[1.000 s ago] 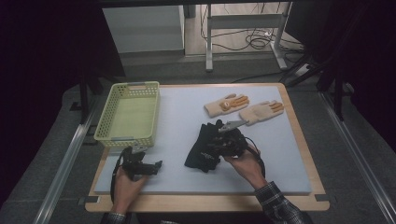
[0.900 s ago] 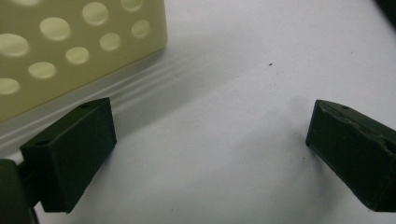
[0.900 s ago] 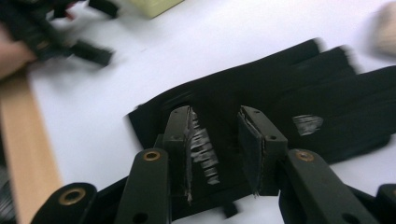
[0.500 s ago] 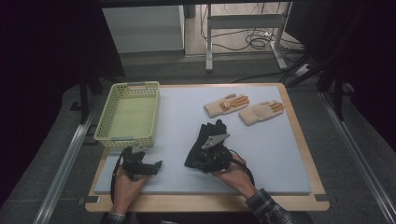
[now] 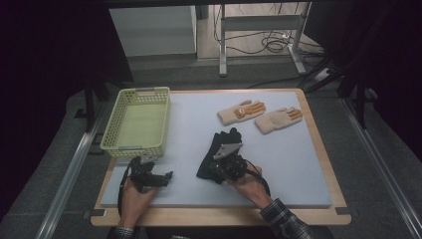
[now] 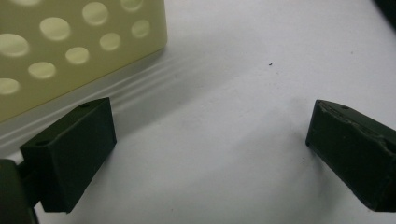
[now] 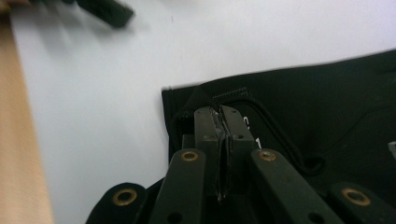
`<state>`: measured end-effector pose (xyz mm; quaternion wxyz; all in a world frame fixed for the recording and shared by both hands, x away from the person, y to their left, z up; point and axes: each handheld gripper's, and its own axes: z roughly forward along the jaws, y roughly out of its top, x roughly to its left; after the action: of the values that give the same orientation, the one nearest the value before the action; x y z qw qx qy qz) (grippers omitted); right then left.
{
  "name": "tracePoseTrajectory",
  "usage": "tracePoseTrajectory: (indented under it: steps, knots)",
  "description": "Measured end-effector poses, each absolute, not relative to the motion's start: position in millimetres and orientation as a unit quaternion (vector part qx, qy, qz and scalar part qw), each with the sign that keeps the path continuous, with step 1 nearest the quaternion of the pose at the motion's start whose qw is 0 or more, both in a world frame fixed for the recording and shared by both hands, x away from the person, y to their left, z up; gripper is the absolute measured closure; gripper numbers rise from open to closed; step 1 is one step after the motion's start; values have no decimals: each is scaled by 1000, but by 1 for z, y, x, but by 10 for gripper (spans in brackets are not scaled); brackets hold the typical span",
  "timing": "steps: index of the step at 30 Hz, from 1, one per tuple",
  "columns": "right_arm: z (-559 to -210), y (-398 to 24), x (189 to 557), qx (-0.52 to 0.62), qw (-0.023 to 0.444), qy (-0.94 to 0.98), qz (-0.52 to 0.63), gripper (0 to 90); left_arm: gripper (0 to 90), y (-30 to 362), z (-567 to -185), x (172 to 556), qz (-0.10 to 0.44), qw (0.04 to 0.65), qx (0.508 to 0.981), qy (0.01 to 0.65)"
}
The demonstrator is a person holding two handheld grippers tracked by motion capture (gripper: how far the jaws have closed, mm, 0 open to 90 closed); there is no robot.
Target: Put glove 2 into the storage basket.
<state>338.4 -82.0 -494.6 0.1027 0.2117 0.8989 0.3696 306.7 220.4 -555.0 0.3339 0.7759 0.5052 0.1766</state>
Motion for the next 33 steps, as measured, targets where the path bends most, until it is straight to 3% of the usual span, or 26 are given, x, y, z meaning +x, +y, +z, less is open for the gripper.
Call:
tracePoseTrajectory:
  steps: [6, 12, 14, 15, 16, 19, 24, 30, 33]
  knots:
    - [-477, -76, 342, 220, 97, 891, 386, 858, 20, 220, -555, 307, 176, 334, 776, 505]
    - [-495, -59, 348, 228, 70, 894, 379, 842, 20, 220, -555, 307, 177, 334, 776, 505]
    - [-503, -57, 349, 229, 55, 897, 373, 776, 20, 220, -555, 307, 177, 334, 776, 505]
    - [-502, -61, 349, 235, 42, 891, 386, 654, 20, 220, -555, 307, 177, 334, 776, 505]
    - [-499, -64, 350, 238, 42, 887, 393, 603, 20, 220, -555, 307, 177, 334, 776, 505]
    - [-488, -73, 349, 245, 49, 879, 406, 572, 20, 220, -555, 307, 177, 334, 776, 505]
    - [-476, -98, 350, 262, 42, 871, 414, 677, 20, 220, -555, 307, 177, 334, 776, 505]
    - [-491, -125, 345, 271, 51, 876, 397, 863, 20, 220, -555, 307, 177, 334, 776, 505]
    - [-498, -135, 343, 273, 57, 876, 393, 885, 20, 221, -555, 307, 176, 333, 777, 504]
